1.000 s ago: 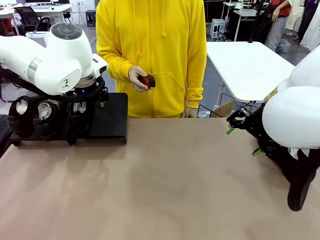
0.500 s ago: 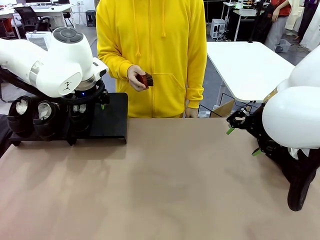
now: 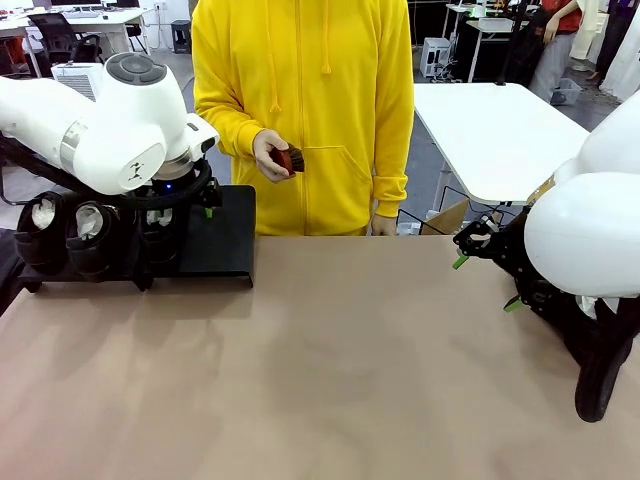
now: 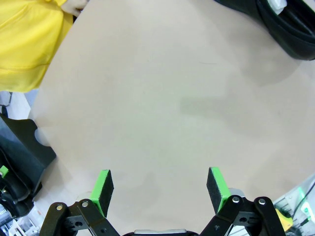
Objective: Organize the shoes by placing them on the stand.
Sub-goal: Pick up one Shoe and place it in the middle of the table.
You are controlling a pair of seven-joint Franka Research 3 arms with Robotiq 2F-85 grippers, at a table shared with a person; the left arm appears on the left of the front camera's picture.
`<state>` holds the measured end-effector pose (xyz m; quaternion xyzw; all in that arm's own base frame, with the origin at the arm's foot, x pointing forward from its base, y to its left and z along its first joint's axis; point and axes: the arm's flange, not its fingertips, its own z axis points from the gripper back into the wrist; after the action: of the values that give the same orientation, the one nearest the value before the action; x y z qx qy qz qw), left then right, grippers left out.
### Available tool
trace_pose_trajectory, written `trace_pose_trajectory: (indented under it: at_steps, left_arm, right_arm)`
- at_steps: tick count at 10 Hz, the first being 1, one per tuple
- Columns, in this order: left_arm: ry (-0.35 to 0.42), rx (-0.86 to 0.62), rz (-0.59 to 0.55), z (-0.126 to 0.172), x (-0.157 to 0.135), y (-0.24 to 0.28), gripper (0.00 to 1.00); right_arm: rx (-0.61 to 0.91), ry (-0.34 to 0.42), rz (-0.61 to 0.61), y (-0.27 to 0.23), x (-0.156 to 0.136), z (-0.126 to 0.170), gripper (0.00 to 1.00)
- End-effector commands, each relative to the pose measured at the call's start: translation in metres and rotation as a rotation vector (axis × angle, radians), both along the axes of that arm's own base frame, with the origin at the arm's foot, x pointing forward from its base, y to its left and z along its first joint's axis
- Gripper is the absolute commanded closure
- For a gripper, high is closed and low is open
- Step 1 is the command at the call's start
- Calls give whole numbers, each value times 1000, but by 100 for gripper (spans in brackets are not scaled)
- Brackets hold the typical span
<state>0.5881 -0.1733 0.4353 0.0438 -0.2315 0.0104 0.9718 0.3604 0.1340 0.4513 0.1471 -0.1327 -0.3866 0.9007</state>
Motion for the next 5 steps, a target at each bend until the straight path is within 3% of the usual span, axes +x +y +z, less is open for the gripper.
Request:
trace_pose_trajectory:
  at_steps: [1, 3, 5]
  left_arm:
    - [-33, -61, -152, 26, -46, -24, 0]
    - [-112, -100, -281, 46, -102, -36, 0]
    - [-95, -153, -375, 62, -141, -42, 0]
  right_arm:
    - [-12, -16, 16, -2, 1, 0, 0]
    - [-12, -16, 16, -2, 1, 0, 0]
    - [-12, -16, 16, -2, 1, 0, 0]
